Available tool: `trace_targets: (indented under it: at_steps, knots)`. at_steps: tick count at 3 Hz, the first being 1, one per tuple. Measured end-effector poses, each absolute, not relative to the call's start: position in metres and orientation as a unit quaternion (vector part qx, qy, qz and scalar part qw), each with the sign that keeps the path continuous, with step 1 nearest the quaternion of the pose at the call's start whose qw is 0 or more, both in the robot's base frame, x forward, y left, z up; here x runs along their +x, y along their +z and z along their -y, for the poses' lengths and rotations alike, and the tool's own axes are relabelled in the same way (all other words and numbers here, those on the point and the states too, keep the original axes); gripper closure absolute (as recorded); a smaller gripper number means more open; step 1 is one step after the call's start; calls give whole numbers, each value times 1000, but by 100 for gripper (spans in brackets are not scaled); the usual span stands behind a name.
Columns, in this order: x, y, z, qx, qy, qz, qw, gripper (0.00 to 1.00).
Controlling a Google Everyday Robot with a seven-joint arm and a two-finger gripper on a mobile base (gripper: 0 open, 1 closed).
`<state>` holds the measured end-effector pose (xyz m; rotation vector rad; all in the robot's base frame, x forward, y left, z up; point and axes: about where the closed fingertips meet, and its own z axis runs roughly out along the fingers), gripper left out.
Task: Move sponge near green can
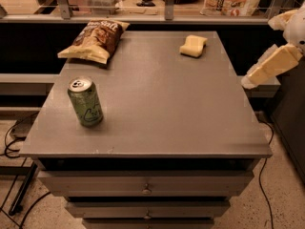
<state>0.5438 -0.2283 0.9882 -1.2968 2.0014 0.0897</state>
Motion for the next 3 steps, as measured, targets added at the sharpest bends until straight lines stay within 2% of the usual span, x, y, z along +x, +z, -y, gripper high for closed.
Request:
trace_targets:
  at_steps: [2, 3]
  knots:
    - [609, 989, 197, -429, 60, -794, 425, 0]
    - [662, 982, 173, -398, 78, -798, 446, 0]
